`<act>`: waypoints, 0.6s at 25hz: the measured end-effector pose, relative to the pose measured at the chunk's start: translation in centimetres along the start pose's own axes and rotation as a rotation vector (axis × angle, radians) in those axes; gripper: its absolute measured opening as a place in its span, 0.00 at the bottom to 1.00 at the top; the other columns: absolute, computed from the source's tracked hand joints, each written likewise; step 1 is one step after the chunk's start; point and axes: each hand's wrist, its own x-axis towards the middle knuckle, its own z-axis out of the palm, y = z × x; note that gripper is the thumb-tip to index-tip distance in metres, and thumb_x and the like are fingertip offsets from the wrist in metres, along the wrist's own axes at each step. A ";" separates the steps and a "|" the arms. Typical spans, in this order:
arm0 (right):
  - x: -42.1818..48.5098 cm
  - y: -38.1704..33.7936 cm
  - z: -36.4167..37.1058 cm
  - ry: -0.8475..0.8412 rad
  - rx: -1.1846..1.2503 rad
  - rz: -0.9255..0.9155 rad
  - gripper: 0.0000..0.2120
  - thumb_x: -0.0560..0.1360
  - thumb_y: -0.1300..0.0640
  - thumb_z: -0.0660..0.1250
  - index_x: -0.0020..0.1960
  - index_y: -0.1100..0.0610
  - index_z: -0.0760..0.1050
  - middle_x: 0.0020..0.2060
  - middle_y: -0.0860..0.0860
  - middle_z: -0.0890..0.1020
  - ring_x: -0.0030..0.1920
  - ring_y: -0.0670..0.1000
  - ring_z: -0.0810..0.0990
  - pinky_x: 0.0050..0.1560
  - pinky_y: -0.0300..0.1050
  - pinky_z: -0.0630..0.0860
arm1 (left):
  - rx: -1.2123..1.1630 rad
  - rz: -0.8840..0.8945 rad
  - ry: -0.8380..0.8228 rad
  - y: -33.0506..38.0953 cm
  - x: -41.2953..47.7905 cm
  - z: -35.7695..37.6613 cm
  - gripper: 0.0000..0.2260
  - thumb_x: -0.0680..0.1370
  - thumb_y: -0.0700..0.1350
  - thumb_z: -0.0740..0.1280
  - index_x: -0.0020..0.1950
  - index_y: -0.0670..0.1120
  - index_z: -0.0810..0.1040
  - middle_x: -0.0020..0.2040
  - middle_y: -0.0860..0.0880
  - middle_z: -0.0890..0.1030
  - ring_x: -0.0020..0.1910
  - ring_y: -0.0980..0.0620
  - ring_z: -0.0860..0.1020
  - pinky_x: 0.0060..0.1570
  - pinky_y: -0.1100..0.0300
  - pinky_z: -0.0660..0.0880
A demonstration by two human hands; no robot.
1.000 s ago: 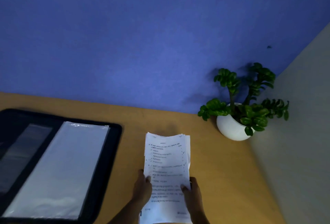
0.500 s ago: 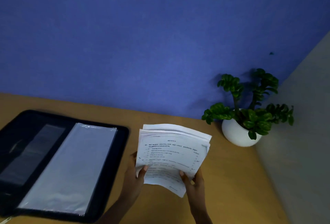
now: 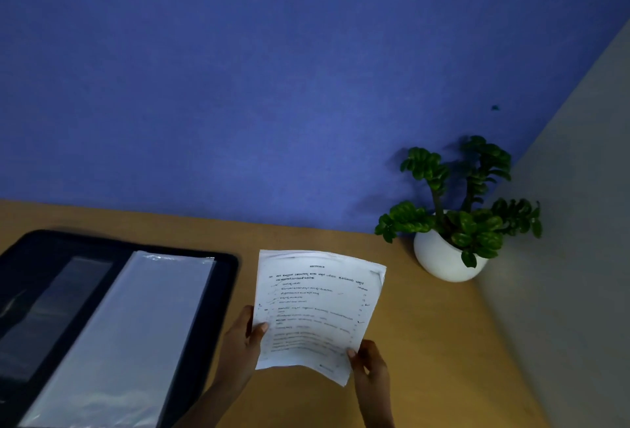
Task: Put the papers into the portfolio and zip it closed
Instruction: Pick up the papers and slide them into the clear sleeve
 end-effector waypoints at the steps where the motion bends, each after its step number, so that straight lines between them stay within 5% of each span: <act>1: 0.1 0.0 -0.2 0.001 -0.010 0.001 0.07 0.78 0.63 0.66 0.50 0.52 0.77 0.44 0.47 0.85 0.48 0.49 0.83 0.43 0.37 0.79 | 0.023 -0.026 0.001 0.5 0.4 -0.1 0.08 0.79 0.38 0.65 0.53 0.52 0.74 0.47 0.56 0.82 0.46 0.54 0.82 0.38 0.66 0.77; 3: 0.8 -0.6 -1.0 0.012 -0.037 -0.002 0.07 0.78 0.63 0.66 0.49 0.51 0.78 0.39 0.47 0.85 0.42 0.48 0.83 0.37 0.35 0.76 | 0.000 -0.172 -0.056 1.2 1.7 -0.5 0.08 0.77 0.38 0.67 0.50 0.52 0.76 0.44 0.56 0.82 0.43 0.53 0.82 0.36 0.64 0.77; 5: 2.2 -2.1 -2.3 -0.019 -0.058 0.045 0.08 0.77 0.63 0.66 0.46 0.53 0.81 0.36 0.49 0.85 0.38 0.50 0.82 0.35 0.36 0.74 | -0.198 -0.504 -0.185 1.5 3.1 -0.9 0.07 0.77 0.38 0.69 0.53 0.47 0.78 0.48 0.48 0.83 0.47 0.47 0.82 0.43 0.55 0.81; 8: 4.4 -4.7 -4.4 -0.245 0.112 0.311 0.10 0.79 0.58 0.64 0.51 0.60 0.83 0.44 0.58 0.87 0.46 0.57 0.85 0.43 0.45 0.79 | -0.380 -0.843 -0.256 1.2 3.1 -0.7 0.08 0.77 0.36 0.69 0.56 0.40 0.80 0.55 0.39 0.82 0.54 0.39 0.80 0.54 0.45 0.79; 11: 4.3 -5.8 -5.3 -0.321 0.384 0.591 0.18 0.78 0.45 0.64 0.54 0.57 0.84 0.51 0.58 0.86 0.56 0.61 0.82 0.50 0.55 0.80 | -0.503 -0.992 -0.167 1.2 2.2 0.2 0.08 0.76 0.33 0.68 0.55 0.37 0.79 0.50 0.39 0.81 0.48 0.39 0.79 0.53 0.47 0.77; 15: 0.7 -5.8 -2.6 -0.208 0.743 0.582 0.16 0.73 0.44 0.69 0.54 0.53 0.83 0.51 0.54 0.86 0.57 0.58 0.80 0.48 0.60 0.80 | -0.662 -1.048 -0.031 1.5 1.2 1.7 0.08 0.77 0.34 0.68 0.55 0.38 0.76 0.41 0.41 0.77 0.41 0.42 0.76 0.47 0.47 0.76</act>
